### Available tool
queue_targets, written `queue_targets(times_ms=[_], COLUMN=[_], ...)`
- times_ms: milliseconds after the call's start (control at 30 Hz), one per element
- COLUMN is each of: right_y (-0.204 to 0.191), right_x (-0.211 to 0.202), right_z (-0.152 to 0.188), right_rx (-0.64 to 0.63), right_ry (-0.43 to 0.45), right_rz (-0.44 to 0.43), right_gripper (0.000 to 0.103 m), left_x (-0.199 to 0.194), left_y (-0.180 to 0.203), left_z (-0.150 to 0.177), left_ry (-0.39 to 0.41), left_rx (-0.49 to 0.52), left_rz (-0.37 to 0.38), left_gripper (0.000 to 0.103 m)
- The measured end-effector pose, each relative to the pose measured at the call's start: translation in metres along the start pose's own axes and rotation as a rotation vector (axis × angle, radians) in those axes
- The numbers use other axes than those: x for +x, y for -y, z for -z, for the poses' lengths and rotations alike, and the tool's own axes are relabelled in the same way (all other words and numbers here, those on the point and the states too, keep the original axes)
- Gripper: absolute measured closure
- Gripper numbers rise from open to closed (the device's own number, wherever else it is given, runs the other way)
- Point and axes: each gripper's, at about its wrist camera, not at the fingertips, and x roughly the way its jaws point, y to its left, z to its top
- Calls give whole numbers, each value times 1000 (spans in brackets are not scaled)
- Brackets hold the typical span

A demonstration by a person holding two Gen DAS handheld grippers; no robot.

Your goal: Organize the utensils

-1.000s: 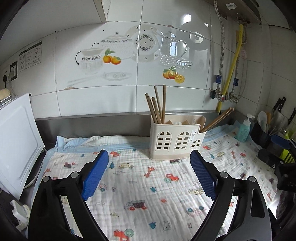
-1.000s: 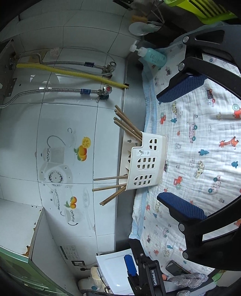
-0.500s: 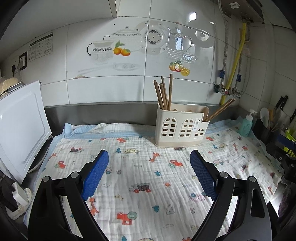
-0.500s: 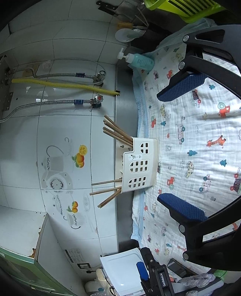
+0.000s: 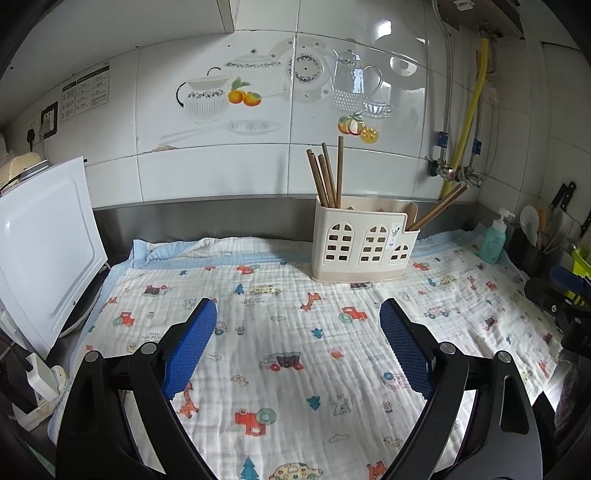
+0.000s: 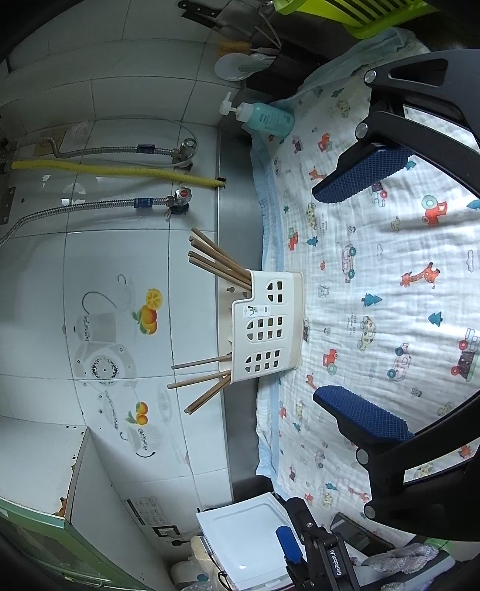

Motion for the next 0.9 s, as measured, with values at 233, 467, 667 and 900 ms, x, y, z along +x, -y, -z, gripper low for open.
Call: queue_targets(times_ms=[233, 467, 667, 900], right_y=[-1, -1, -3, -5], right_x=[2, 6, 8, 10], right_z=[1, 1, 2, 3], right_rx=[-1, 4, 2, 1], right_ry=[-3, -12, -16, -19], right_rz=[-3, -5, -11, -14], right_gripper=[7, 7, 7, 7], left_x=[3, 4, 5, 7], left_y=[-1, -1, 0, 1], left_z=[3, 4, 5, 8], left_ry=[-10, -13, -16, -23], left_rx=[-6, -6, -3, 0], left_rz=[7, 10, 15, 17], left_gripper=[14, 14, 14, 14])
